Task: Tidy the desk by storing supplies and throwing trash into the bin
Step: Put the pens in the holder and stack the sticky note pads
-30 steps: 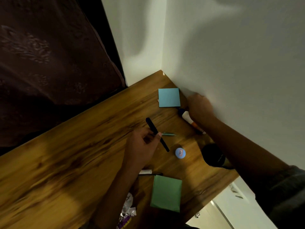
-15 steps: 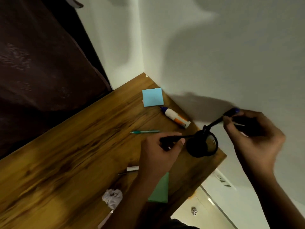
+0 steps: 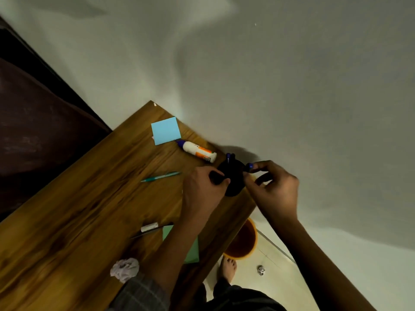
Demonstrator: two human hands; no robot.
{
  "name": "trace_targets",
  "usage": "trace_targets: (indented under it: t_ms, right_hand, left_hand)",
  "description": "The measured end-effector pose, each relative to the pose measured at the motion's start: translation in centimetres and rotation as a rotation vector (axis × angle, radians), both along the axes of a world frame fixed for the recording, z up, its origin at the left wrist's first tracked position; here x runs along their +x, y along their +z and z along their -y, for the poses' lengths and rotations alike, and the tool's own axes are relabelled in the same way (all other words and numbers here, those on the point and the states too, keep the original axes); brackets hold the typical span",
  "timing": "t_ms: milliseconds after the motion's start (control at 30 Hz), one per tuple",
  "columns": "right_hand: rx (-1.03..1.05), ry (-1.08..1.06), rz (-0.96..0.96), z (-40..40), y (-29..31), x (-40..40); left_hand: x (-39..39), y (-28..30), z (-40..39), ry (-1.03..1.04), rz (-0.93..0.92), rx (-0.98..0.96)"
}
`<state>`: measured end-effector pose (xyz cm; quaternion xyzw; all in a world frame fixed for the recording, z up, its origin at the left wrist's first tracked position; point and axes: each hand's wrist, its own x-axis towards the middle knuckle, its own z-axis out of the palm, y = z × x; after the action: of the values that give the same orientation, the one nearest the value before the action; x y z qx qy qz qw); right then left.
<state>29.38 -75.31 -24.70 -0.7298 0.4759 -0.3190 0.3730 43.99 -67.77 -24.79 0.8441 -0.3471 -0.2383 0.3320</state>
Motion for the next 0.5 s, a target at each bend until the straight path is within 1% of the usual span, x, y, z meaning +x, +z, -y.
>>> trace_targets:
  t_ms: [100, 200, 300, 367, 433, 500]
  right_hand:
    - [-0.043, 0.07, -0.167, 0.5, -2.3, 0.8]
    - [-0.068, 0.088, -0.218, 0.6, -3.1, 1.1]
    - [-0.136, 0.077, -0.168, -0.2, -2.1, 1.0]
    - [-0.14, 0.072, -0.118, -1.0, -1.4, 0.9]
    - [-0.124, 0.114, -0.079, -1.9, -1.0, 1.1]
    - [-0.122, 0.172, -0.057, -2.6, -1.0, 1.4]
  left_hand:
    - [-0.1, -0.3, 0.2, 0.024, 0.002, 0.009]
    - [-0.1, -0.3, -0.6, 0.077, -0.025, -0.004]
    - [0.2, -0.4, -2.6, 0.161, -0.036, -0.026]
    - [0.6, -0.5, -4.5, 0.223, -0.033, -0.034]
    - [0.9, -0.6, -6.9, 0.273, -0.046, -0.046]
    - [1.1, -0.6, -9.3, 0.337, -0.096, -0.043]
